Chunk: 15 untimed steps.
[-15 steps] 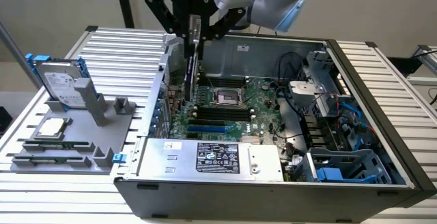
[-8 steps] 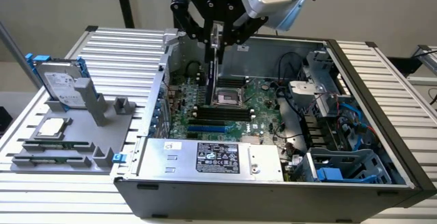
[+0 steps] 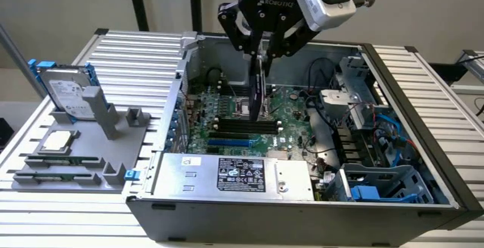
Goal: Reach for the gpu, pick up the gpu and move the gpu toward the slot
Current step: 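Pick up the gpu and move the gpu toward the slot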
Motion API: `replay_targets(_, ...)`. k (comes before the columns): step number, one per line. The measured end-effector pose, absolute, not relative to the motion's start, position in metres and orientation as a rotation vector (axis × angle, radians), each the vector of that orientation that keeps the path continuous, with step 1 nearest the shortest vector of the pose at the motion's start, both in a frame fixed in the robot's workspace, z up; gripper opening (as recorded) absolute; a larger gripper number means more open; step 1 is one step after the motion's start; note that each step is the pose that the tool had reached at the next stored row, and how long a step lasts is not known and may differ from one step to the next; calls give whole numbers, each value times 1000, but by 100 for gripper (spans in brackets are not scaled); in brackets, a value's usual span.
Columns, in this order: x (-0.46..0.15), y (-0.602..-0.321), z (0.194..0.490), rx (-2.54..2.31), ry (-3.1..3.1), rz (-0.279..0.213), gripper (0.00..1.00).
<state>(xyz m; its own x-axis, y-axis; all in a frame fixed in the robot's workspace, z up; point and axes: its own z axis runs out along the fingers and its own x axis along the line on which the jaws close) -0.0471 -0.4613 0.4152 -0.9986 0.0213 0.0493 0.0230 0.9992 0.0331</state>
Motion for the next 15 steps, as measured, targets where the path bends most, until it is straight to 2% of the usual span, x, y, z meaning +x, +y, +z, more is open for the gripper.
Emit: replay_targets(15,-30,-460,410,3,-3092,-48,26)
